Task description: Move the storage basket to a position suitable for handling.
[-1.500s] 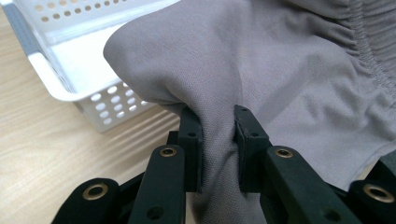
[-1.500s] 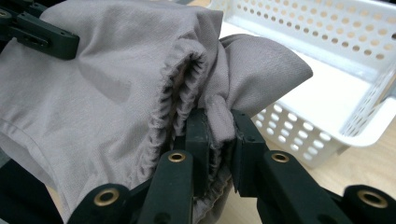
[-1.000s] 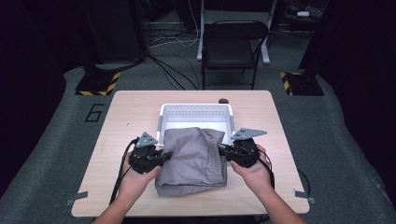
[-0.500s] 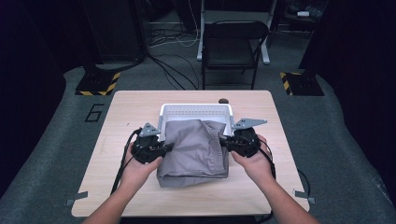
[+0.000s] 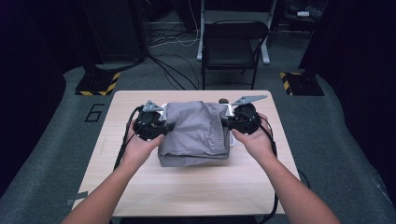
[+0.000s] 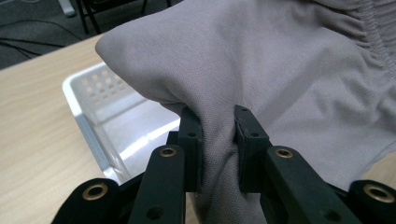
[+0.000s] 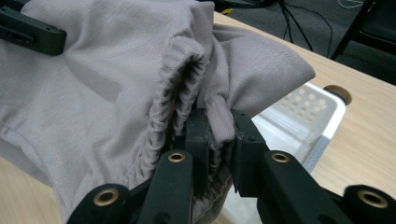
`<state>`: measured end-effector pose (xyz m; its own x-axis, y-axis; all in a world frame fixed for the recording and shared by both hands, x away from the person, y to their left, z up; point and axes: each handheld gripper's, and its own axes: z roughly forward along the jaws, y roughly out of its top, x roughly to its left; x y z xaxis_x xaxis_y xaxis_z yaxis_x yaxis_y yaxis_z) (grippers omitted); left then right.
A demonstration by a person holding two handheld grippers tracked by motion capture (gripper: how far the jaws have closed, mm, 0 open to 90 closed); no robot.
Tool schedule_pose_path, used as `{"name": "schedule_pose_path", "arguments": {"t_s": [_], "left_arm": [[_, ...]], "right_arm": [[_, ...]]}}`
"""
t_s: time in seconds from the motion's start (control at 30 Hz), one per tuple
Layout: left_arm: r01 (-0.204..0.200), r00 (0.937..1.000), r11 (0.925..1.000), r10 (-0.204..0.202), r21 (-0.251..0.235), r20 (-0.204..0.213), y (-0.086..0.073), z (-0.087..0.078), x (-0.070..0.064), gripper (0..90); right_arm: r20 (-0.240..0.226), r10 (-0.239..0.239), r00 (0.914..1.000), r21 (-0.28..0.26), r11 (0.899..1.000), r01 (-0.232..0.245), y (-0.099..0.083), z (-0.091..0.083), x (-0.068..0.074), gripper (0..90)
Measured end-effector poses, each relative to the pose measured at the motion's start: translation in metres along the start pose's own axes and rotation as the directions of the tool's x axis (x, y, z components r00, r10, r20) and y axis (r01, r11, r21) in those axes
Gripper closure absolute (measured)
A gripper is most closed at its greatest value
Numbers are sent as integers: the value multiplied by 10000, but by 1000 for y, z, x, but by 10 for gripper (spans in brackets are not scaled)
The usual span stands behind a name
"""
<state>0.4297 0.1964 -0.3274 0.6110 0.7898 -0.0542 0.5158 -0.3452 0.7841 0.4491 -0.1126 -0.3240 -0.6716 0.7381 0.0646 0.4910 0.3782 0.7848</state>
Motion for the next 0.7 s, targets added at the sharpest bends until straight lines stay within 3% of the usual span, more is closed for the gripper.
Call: {"name": "schedule_pose_path", "arguments": {"t_s": [0.33, 0.43, 0.5, 0.63, 0.7], "left_arm": [[128, 9998, 9998, -130, 154, 133, 18, 16, 19, 758], [347, 9993, 9994, -348, 97, 160, 20, 25, 24, 758], [347, 9994, 9992, -349, 212, 83, 21, 30, 26, 758], [283, 9996, 9990, -282, 350, -18, 22, 42, 27, 758], [323, 9995, 9986, -322, 415, -27, 24, 46, 29, 757]], "right_arm": [[313, 43, 9995, 145, 9999, -48, 21, 12, -16, 790], [385, 48, 9992, 204, 9998, -56, 24, 18, -21, 790], [497, 305, 9983, 272, 9991, -319, 25, 22, -24, 790], [575, 208, 9981, 229, 9995, -221, 29, 28, -33, 790], [664, 392, 9970, 319, 9986, -414, 31, 31, -35, 790]]}}
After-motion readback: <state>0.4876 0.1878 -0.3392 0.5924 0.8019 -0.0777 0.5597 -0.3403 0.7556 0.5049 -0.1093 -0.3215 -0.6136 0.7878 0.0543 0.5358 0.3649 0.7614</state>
